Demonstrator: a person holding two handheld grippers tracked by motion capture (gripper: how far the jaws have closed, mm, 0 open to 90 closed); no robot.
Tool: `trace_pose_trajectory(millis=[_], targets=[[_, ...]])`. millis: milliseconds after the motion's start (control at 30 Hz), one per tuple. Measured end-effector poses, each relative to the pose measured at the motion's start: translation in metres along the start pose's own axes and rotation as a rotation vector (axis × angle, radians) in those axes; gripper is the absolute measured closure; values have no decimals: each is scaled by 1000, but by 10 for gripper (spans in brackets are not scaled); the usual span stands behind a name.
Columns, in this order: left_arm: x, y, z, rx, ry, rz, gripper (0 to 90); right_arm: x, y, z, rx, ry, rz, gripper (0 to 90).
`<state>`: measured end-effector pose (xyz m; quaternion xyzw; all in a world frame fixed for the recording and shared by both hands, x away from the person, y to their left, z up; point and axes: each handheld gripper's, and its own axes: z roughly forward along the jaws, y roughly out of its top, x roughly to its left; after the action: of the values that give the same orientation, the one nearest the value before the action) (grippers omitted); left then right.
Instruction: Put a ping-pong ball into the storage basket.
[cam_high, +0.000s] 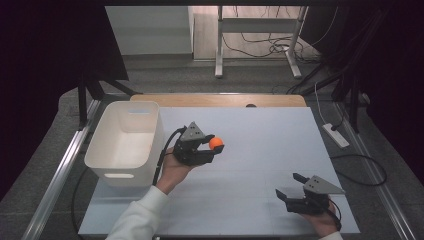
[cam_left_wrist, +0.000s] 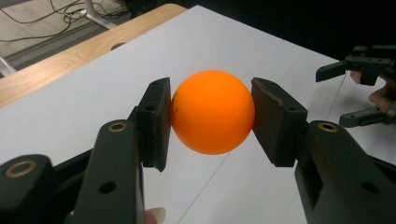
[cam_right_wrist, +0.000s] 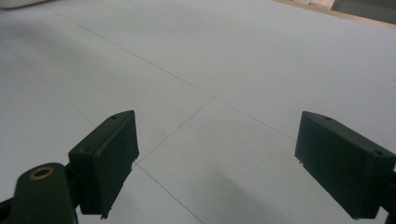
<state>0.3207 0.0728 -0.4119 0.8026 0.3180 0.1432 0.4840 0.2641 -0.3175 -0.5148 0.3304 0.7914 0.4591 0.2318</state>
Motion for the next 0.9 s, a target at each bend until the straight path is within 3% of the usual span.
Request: trace_pose_trajectory(millis=[400,900], targets=[[5,10,-14,-32,25,3,508,0,0,0,0,-1,1,132],[17,13,-33,-82,57,-24,508,1,0,0,0,-2,1,132]])
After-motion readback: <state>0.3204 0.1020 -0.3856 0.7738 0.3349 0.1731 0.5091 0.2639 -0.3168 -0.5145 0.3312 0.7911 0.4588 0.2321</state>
